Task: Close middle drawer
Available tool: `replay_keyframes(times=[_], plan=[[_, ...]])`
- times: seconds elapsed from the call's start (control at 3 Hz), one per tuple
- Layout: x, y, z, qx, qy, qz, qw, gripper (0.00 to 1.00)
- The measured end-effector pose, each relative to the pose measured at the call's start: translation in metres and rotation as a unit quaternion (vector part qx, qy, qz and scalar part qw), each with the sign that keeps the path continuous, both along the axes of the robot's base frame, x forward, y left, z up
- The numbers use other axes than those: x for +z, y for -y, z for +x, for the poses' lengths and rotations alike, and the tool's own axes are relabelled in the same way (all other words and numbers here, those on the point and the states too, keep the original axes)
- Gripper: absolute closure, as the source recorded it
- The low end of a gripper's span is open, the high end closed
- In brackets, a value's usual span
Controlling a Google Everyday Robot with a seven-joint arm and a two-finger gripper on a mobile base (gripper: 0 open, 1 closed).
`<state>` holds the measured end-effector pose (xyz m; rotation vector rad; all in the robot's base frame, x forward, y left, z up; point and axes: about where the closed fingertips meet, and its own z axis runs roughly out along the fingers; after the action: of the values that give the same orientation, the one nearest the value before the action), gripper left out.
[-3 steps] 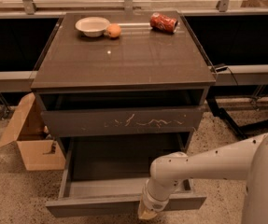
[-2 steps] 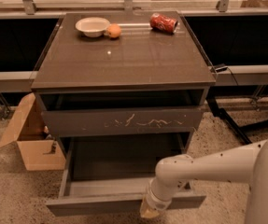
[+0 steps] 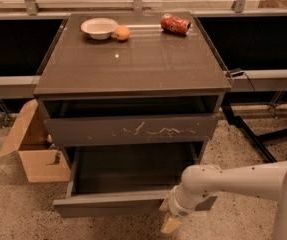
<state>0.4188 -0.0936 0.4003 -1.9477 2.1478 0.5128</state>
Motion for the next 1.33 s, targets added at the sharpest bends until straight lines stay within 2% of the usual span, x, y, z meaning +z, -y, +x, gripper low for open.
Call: replay_keyframes(times=[0.33,1.33], plan=[[-0.003,0.017,0.02,-0.015,0.012,0.007,0.9998,0.0],[0.005,0.059,0.086,-0.036,0.038,0.042,0.9978,0.0]])
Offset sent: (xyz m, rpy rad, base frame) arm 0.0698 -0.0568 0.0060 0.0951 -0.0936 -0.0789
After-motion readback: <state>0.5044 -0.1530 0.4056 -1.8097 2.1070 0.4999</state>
